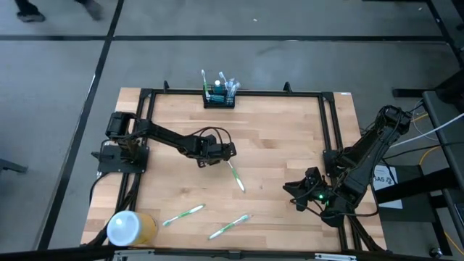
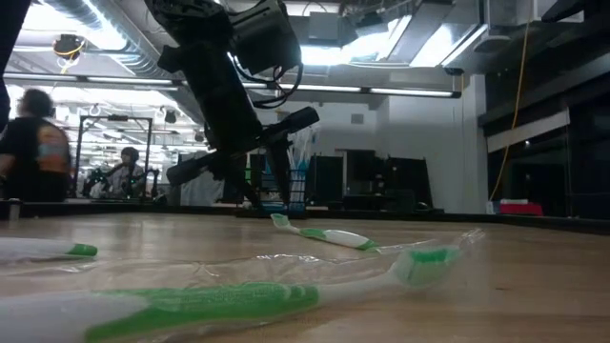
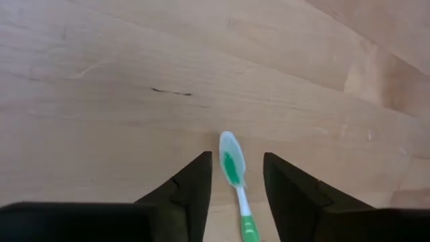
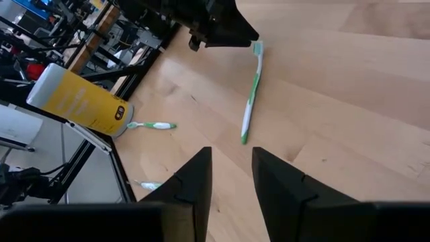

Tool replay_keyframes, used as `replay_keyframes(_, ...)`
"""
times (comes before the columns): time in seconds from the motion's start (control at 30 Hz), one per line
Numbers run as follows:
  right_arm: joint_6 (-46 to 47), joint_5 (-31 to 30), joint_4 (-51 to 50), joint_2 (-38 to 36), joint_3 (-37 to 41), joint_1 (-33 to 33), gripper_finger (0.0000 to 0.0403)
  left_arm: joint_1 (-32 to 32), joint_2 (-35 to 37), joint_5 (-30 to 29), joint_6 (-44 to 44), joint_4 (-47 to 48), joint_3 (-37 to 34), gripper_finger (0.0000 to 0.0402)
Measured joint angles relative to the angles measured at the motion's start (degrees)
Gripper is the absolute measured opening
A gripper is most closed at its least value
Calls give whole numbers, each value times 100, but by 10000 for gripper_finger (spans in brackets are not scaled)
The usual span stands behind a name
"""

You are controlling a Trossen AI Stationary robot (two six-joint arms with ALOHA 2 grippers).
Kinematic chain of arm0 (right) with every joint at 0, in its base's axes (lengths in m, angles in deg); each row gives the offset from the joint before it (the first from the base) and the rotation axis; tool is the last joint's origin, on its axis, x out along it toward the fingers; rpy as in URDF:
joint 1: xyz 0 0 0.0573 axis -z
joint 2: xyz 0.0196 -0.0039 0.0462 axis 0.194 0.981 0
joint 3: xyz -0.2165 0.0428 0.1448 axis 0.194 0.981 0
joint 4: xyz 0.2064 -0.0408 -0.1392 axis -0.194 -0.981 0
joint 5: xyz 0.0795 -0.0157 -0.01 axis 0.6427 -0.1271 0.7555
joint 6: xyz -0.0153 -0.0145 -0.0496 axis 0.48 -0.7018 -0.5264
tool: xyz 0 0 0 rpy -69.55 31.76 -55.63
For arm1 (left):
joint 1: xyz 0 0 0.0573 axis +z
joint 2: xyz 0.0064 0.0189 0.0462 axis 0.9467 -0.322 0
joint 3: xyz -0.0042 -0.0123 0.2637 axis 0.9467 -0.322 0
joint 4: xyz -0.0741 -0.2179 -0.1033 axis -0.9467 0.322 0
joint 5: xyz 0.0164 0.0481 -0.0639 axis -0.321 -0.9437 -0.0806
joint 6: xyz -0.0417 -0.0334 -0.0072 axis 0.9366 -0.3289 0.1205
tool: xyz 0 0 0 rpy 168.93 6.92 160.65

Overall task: Pick & Place toothbrushing station
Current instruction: Put the green toothbrush into the wire organizer

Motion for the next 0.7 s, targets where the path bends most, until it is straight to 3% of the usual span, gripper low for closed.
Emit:
replay_keyframes(0.47, 28, -43, 5, 4, 0, -31, 110, -24, -501, 143, 111, -819, 9, 116)
replay_keyframes(0.7, 39, -43, 7, 4, 0, -48, 110, -22, -531, 114, -5, -904, 7, 25)
